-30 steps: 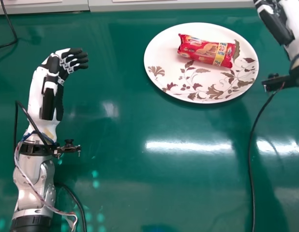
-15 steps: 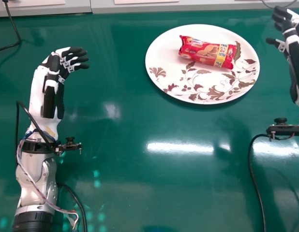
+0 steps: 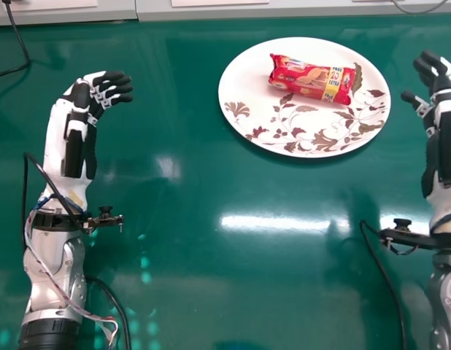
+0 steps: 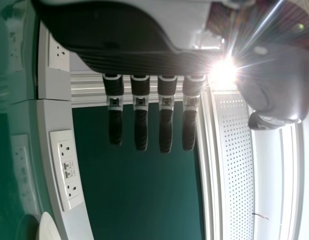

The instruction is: Pick up biscuit and place it in the plate

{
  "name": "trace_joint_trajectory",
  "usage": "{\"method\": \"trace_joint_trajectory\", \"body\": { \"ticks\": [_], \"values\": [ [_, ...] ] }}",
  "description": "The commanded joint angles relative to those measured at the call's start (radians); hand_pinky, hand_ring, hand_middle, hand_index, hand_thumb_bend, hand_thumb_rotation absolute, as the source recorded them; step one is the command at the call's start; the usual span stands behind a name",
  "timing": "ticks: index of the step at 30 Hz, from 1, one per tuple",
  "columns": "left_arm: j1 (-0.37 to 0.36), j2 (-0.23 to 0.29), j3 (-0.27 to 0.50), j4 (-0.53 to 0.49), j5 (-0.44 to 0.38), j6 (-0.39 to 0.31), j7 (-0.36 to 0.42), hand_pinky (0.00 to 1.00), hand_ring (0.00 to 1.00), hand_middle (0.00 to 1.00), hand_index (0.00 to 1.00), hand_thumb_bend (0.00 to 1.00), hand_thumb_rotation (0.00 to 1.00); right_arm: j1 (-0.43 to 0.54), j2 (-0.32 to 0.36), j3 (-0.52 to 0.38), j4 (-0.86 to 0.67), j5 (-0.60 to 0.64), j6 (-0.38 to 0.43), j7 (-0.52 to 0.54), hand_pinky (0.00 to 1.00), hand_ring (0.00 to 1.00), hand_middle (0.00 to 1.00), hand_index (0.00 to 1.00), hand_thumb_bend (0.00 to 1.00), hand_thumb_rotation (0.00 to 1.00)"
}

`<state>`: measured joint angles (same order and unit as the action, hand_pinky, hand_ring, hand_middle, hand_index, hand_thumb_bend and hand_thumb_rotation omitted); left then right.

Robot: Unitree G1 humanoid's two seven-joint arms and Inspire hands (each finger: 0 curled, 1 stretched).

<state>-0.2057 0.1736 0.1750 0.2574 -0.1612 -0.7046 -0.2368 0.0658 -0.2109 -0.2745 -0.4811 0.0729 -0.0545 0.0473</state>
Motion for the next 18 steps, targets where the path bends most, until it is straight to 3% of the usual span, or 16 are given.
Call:
{"method": "trace_joint_trajectory", "body": {
  "ticks": [1, 3, 8, 13, 18],
  "values": [
    [0.059, -0.031, -0.014, 0.048, 0.001, 0.002, 0.003, 0.65, 0.70, 0.72, 0.70, 0.65, 0.32, 0.036, 0.032, 0.015, 0.033, 0.013, -0.070, 0.009, 0.89, 0.94, 0.96, 0.96, 0.32, 0.05],
    [0.062, -0.029, -0.012, 0.047, -0.003, 0.007, 0.001, 0.66, 0.71, 0.73, 0.71, 0.64, 0.31, 0.050, 0.049, 0.025, 0.059, 0.010, -0.121, 0.012, 0.88, 0.93, 0.96, 0.97, 0.29, 0.01],
    [0.060, -0.033, -0.011, 0.050, -0.013, 0.012, 0.003, 0.69, 0.72, 0.73, 0.71, 0.66, 0.32, 0.075, 0.085, 0.041, 0.091, -0.019, -0.176, -0.010, 0.81, 0.89, 0.92, 0.93, 0.32, 0.00],
    [0.055, -0.044, -0.014, 0.065, -0.021, -0.001, -0.002, 0.66, 0.70, 0.72, 0.71, 0.66, 0.33, 0.102, 0.117, 0.066, 0.087, -0.111, -0.176, -0.069, 0.81, 0.87, 0.89, 0.90, 0.33, 0.06],
    [0.076, -0.055, -0.022, 0.029, -0.017, 0.027, 0.012, 0.63, 0.70, 0.71, 0.70, 0.68, 0.33, 0.111, 0.140, 0.081, 0.097, -0.147, -0.223, -0.102, 0.74, 0.81, 0.84, 0.85, 0.31, 0.00]
  ]
}}
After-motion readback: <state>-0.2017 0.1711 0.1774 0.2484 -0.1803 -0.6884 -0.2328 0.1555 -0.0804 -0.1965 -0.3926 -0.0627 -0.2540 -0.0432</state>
